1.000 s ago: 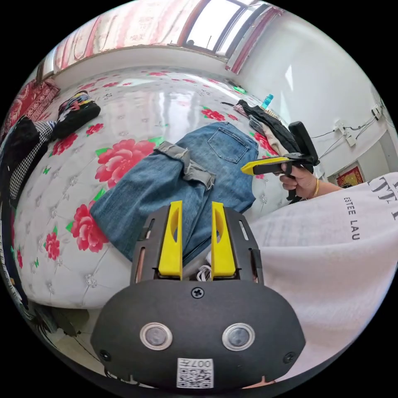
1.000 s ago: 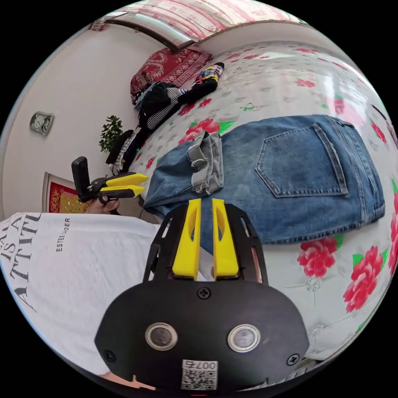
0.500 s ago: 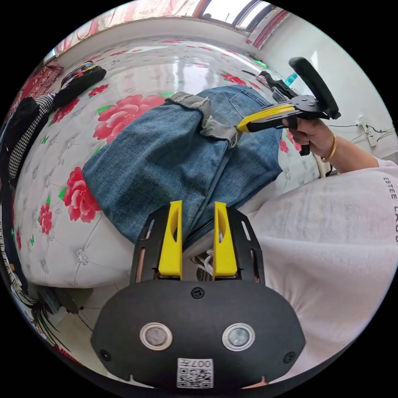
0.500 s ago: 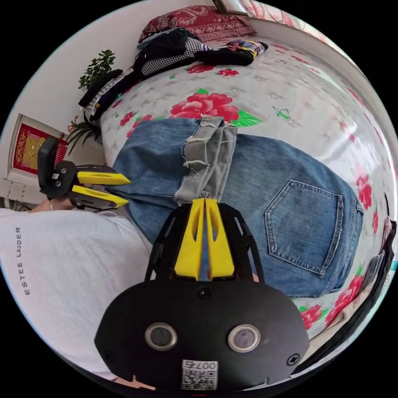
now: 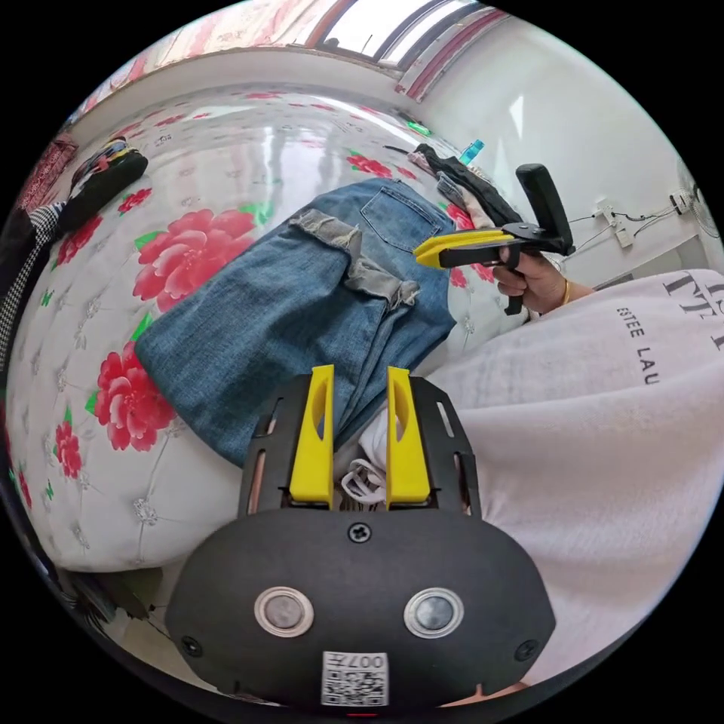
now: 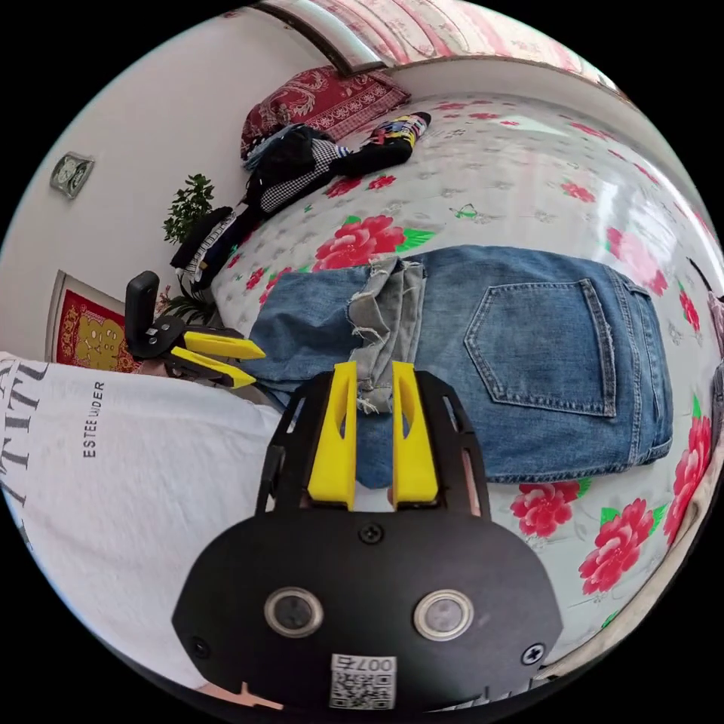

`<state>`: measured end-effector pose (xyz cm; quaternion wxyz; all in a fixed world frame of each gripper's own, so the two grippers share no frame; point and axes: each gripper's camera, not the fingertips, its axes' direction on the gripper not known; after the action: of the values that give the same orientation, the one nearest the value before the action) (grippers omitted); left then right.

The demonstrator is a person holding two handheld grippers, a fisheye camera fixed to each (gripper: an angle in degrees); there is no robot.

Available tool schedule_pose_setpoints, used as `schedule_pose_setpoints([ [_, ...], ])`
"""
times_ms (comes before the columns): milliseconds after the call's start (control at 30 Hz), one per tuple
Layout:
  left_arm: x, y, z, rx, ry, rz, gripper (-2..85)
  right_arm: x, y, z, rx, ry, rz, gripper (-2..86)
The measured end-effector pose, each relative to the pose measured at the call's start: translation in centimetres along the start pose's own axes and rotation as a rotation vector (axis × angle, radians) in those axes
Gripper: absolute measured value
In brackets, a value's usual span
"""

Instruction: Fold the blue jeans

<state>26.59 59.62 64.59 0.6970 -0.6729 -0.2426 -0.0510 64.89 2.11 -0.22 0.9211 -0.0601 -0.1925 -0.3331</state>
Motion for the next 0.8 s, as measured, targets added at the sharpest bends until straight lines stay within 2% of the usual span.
schedule_pose_setpoints([
  [67,-0.8,-0.9,-1.7,0.054,-0.098,-0.027,10.5,-0.2,-1.0,2.0,-0.074,-0.031,-0.021,6.8],
  [167,-3.0,-1.9,-2.8,0.093,-0.147,-0.086,9.8,0.1,-1.8,5.8,-0.228,0.039,-0.043,6.4],
  [367,-6.8,-2.4,-3.0,0.061,-0.29,-0.248,9.1,-1.4,-0.4,0.7,-0.046,-0.005,-0.123,1.3],
  [433,-7.6,-2.3,-2.5,0.059,-0.282,-0.288,8.7,-1.2,1.1,0.4,-0.061,0.002,-0.134,0.5],
  [567,-9.8,-2.3,2.8,-0.069,-0.261,-0.356,8.6,1.9,3.6,5.3,-0.214,0.028,0.013,0.0],
  [633,-10.2,-3.0,2.8,-0.089,-0.26,-0.401,8.7,3.6,4.6,4.9,-0.14,-0.036,0.094,-0.1],
  [700,-9.0,-4.2,0.9,-0.017,-0.256,-0.349,8.4,4.3,4.7,4.3,-0.153,-0.068,0.109,0.0],
  [800,-6.2,-7.3,-1.6,0.067,-0.222,-0.141,8.8,4.1,5.3,2.0,-0.046,-0.046,0.071,0.3],
])
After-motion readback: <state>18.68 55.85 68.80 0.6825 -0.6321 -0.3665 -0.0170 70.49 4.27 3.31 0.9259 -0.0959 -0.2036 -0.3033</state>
